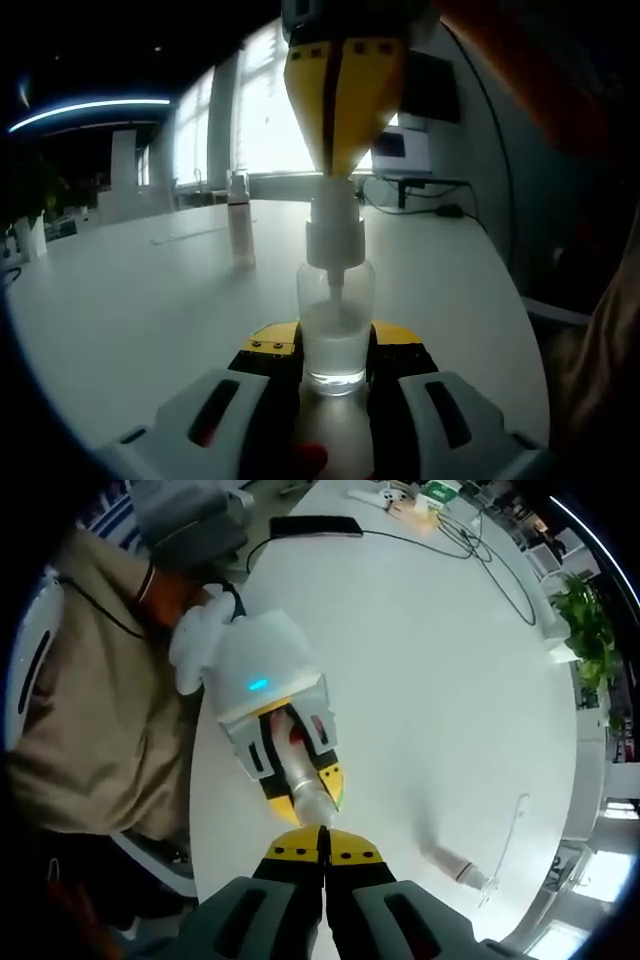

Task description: Clamp pump bottle remove cover press pump head put on cover

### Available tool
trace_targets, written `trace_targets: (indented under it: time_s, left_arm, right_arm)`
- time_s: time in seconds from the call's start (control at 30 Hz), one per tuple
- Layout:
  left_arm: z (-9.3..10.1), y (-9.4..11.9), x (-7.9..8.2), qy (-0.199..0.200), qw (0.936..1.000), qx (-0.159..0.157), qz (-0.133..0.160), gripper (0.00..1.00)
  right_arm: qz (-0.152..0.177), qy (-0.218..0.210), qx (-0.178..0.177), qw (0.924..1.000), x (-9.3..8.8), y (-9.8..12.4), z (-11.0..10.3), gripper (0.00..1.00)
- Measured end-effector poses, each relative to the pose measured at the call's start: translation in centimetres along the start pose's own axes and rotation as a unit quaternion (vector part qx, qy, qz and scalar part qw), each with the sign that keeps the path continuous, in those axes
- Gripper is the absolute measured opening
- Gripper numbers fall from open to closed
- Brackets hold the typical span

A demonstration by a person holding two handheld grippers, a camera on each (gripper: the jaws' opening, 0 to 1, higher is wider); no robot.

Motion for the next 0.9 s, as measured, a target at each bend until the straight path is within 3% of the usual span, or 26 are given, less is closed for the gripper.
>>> trace_targets:
  time_s: [0.9]
  left_arm:
    - [-0.19,-0.07,-0.06,0.001,1.0000,0.000,0.000,0.15]
  right_arm:
    - [0.001,0.005,-0.013,0.9999,-0.04,0.63,-0.03,0.00]
Point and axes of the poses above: the point that each gripper's makers call its tool centre point, and the gripper's own axes: y roughly backward along the fingers, z roughly to its right, x roughly out of its top, the point moved 6 cm from there along y, roughly backward along the fingers, and after that the axes turned 5 degrees about x, right-handed, at the moved point
